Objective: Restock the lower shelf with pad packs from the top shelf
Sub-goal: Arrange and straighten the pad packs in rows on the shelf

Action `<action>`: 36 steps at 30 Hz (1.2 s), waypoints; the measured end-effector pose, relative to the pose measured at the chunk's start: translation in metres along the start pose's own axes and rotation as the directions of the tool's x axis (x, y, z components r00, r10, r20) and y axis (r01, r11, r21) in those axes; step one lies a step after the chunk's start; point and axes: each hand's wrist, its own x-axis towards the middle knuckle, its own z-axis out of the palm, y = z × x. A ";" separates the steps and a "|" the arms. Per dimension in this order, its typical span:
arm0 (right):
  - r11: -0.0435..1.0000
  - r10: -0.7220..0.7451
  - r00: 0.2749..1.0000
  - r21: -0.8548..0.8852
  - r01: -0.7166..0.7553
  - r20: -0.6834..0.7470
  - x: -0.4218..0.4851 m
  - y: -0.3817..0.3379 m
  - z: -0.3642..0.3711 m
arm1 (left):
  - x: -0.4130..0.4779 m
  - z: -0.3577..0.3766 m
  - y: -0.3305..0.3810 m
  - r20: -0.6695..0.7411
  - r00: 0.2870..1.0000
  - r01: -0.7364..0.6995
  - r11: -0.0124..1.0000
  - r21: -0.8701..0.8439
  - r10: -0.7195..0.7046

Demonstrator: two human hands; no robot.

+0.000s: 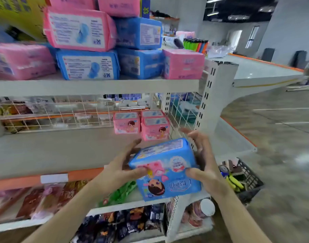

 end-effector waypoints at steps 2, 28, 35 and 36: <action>0.996 0.090 0.993 -0.027 -0.088 0.078 -0.009 0.004 -0.003 | -0.010 0.006 -0.007 0.046 0.998 0.029 0.982 0.184 -0.038; 0.725 0.672 0.586 0.236 -0.647 -0.453 -0.043 0.082 0.119 | -0.082 -0.003 -0.078 -0.263 0.874 0.192 0.787 -0.586 -0.409; 0.579 0.758 0.569 -0.073 -0.812 -0.319 0.006 0.081 0.179 | -0.104 -0.106 -0.077 -0.225 0.819 0.423 0.821 -0.383 -0.527; 0.583 0.744 0.583 -0.110 -0.805 -0.327 0.014 0.083 0.193 | -0.109 -0.119 -0.080 -0.264 0.817 0.417 0.841 -0.345 -0.513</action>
